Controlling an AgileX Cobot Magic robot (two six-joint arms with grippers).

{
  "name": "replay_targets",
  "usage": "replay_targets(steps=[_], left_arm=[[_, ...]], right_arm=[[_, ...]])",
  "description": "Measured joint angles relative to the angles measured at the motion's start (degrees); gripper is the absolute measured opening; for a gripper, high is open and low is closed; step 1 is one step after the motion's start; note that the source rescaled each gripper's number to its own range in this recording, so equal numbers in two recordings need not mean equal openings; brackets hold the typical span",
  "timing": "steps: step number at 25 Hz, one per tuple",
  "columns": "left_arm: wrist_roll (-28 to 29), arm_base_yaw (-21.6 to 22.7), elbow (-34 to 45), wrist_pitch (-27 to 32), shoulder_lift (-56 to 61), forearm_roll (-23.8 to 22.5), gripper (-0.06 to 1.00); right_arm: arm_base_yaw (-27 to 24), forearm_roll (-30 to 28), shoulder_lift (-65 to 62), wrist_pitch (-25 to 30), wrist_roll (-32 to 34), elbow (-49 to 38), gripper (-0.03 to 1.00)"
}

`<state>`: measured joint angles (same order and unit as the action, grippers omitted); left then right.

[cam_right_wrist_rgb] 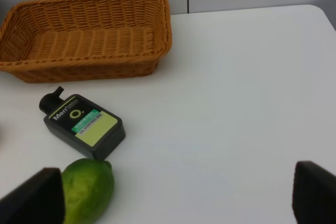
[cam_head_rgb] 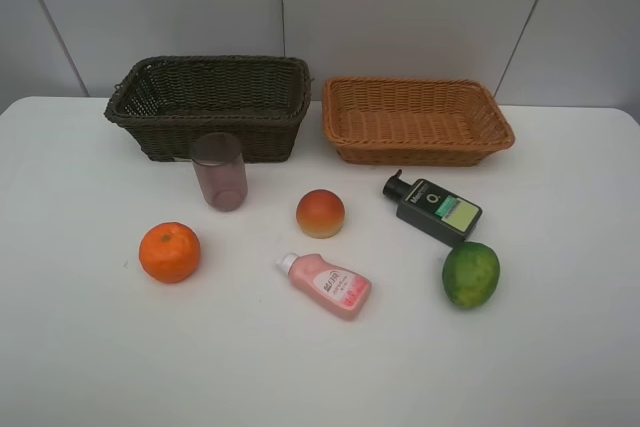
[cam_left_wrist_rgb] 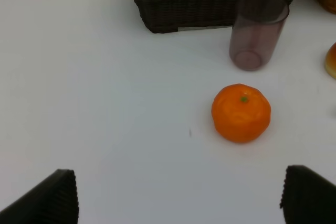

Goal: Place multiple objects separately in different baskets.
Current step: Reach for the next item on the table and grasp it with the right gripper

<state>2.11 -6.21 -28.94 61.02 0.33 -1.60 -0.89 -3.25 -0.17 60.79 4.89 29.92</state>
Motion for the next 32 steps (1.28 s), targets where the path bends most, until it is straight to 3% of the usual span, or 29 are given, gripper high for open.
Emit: replay_targets(steps=[32], left_arm=[[0.0, 0.0, 0.0, 0.0, 0.0, 0.0, 1.0]], right_arm=[[0.0, 0.0, 0.0, 0.0, 0.0, 0.0, 0.86]])
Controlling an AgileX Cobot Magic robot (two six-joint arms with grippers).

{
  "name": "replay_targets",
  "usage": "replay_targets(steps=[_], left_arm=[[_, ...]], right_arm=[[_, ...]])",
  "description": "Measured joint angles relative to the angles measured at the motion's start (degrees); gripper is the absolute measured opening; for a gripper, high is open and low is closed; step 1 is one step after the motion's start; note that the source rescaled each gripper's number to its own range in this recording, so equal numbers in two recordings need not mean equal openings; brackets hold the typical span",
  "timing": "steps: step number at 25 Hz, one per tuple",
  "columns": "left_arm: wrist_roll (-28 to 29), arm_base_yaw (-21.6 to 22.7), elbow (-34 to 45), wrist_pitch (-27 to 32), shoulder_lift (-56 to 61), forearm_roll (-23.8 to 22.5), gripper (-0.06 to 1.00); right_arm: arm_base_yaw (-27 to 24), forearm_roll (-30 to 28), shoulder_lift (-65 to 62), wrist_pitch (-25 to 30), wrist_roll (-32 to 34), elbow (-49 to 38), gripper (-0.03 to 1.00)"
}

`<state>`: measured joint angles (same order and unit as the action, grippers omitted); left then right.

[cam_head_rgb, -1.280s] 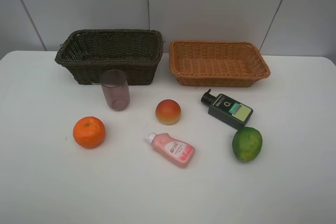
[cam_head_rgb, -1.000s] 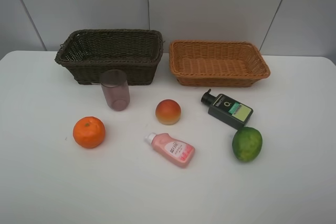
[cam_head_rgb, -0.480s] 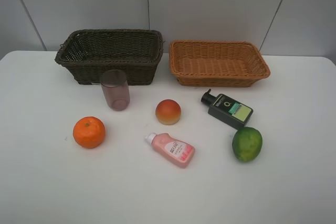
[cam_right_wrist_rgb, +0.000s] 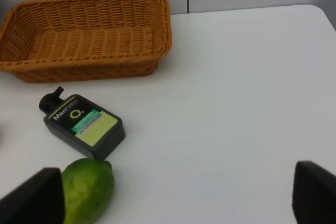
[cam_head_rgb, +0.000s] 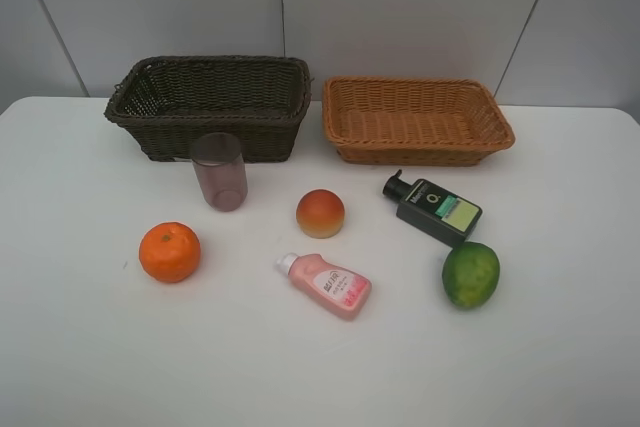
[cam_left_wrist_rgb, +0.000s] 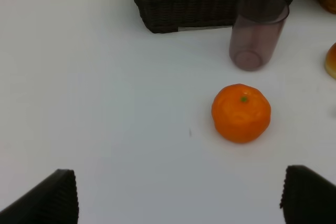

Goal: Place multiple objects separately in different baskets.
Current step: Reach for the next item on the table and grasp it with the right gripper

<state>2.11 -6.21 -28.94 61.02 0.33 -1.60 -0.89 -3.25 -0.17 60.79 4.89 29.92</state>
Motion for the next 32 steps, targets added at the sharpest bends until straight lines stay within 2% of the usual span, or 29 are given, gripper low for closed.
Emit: replay_targets(steps=[20, 26, 32], left_arm=[[0.0, 0.0, 0.0, 0.0, 0.0, 0.0, 1.0], [0.0, 0.0, 0.0, 0.0, 0.0, 0.0, 1.0], [0.0, 0.0, 0.0, 0.0, 0.0, 0.0, 1.0]], right_arm=[[0.0, 0.0, 0.82, 0.0, 0.0, 0.0, 0.86], [0.0, 1.75, 14.12, 0.0, 0.0, 0.47, 0.86], [0.0, 3.25, 33.01, -2.0, 0.0, 7.08, 0.86]])
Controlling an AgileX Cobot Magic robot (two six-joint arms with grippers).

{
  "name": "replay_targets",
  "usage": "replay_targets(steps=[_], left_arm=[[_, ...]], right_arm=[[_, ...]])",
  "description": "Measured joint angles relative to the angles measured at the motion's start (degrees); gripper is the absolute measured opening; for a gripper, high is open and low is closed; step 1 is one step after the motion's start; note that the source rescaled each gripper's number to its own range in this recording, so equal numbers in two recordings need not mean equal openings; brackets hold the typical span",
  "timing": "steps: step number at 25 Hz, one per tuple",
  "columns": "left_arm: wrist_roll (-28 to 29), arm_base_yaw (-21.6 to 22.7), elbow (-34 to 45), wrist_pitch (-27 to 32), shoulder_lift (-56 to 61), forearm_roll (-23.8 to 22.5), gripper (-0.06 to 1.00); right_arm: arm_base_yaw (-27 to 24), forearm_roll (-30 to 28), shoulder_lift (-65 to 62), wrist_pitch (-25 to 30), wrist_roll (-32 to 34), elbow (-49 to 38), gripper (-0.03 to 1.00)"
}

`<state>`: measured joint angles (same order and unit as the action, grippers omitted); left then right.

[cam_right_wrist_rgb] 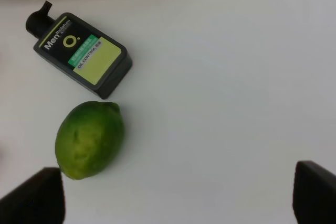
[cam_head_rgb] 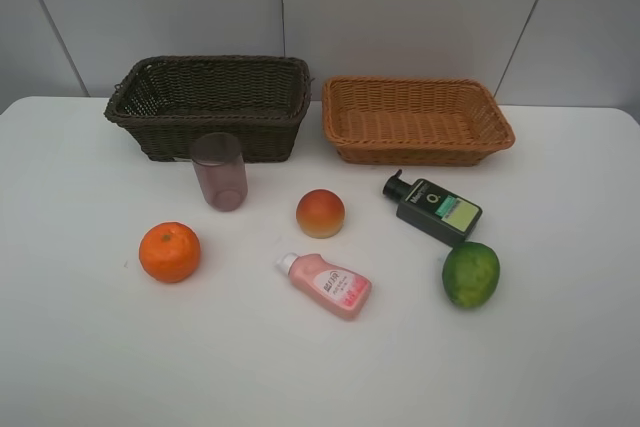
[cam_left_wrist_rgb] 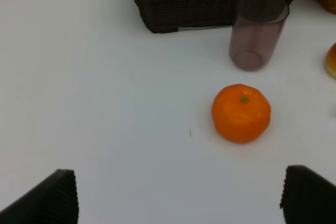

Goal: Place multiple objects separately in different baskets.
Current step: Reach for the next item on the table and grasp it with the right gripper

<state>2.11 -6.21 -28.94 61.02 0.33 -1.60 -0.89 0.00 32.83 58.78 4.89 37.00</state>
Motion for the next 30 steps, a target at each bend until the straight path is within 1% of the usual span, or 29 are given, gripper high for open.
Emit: replay_targets(steps=[2, 4, 8, 10, 13, 16, 22, 26, 28, 30], left_arm=[[0.0, 0.0, 0.0, 0.0, 0.0, 0.0, 1.0], [0.0, 0.0, 0.0, 0.0, 0.0, 0.0, 1.0], [0.0, 0.0, 0.0, 0.0, 0.0, 0.0, 1.0], [0.0, 0.0, 0.0, 0.0, 0.0, 0.0, 1.0], [0.0, 0.0, 0.0, 0.0, 0.0, 0.0, 1.0], [0.0, 0.0, 0.0, 0.0, 0.0, 0.0, 1.0], [0.0, 0.0, 0.0, 0.0, 0.0, 0.05, 1.0], [0.0, 0.0, 0.0, 0.0, 0.0, 0.05, 1.0], [0.0, 0.0, 0.0, 0.0, 0.0, 0.05, 1.0], [0.0, 0.0, 0.0, -0.01, 0.0, 0.05, 1.0]], right_arm=[[0.09, 0.0, 6.54, -0.37, 0.0, 2.4, 0.86], [1.61, -0.45, 12.24, -0.67, 0.0, 4.86, 0.86], [8.81, -0.5, 23.23, -1.11, 0.0, 9.81, 0.86], [11.52, -0.5, 27.87, -1.89, 0.0, 11.55, 0.86], [14.26, 0.0, 34.85, -3.26, 0.0, 13.2, 0.86], [16.12, 2.38, 40.36, -5.27, 0.49, 13.51, 0.86], [18.67, 4.41, 46.56, -10.06, 5.61, 13.51, 0.86], [19.46, 4.05, 49.03, -10.28, 7.92, 13.51, 0.86], [19.46, 2.93, 50.08, -10.45, 12.6, 13.51, 0.86], [19.83, 0.5, 51.3, -10.44, 17.45, 13.51, 0.86]])
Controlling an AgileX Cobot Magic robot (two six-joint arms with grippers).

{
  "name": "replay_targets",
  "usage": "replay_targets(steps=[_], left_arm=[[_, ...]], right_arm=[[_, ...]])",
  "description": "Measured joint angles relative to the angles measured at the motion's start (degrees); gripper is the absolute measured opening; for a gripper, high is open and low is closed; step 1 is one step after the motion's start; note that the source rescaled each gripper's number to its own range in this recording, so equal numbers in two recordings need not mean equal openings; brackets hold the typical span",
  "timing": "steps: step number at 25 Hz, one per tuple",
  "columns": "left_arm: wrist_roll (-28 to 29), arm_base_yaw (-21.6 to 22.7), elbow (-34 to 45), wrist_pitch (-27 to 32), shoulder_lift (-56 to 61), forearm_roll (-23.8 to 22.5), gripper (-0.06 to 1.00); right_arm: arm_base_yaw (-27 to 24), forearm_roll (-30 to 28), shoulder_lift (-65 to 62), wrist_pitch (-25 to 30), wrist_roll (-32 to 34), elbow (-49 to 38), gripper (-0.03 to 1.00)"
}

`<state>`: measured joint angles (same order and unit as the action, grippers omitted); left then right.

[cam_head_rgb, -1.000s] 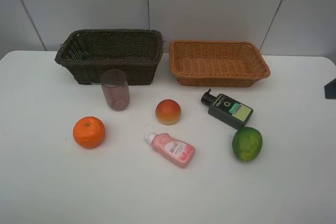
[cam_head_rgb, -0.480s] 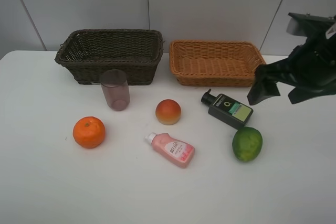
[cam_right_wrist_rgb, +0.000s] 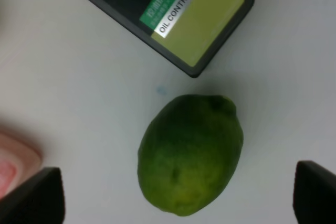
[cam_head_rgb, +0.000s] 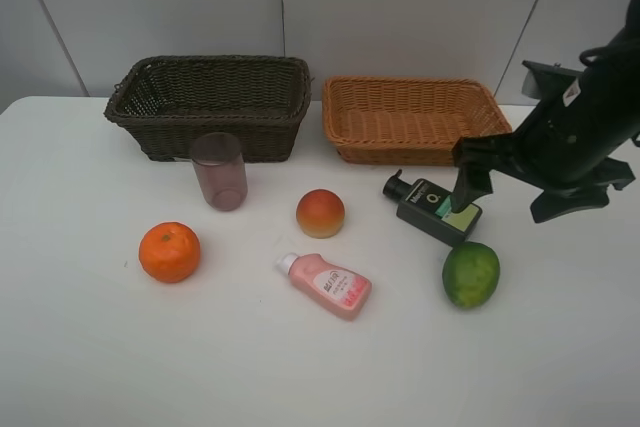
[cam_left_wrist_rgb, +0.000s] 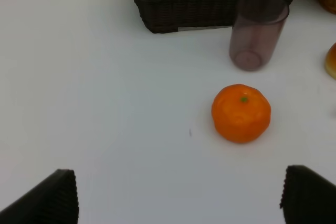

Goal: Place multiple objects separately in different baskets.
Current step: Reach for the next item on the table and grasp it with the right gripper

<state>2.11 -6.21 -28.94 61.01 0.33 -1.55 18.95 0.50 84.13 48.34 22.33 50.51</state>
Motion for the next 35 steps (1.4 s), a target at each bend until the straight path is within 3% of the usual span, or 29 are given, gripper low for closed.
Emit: replay_targets(steps=[6, 14, 35], left_arm=[[0.0, 0.0, 0.0, 0.0, 0.0, 0.0, 1.0], [0.0, 0.0, 0.0, 0.0, 0.0, 0.0, 1.0], [0.0, 0.0, 0.0, -0.05, 0.0, 0.0, 1.0]], right_arm=[[0.95, -4.12, 4.98, -0.93, 8.68, -1.26, 0.86], [1.71, -4.32, 6.98, -9.02, 14.61, -6.45, 0.93], [2.98, -5.48, 16.11, -16.1, 18.0, -7.45, 0.93]])
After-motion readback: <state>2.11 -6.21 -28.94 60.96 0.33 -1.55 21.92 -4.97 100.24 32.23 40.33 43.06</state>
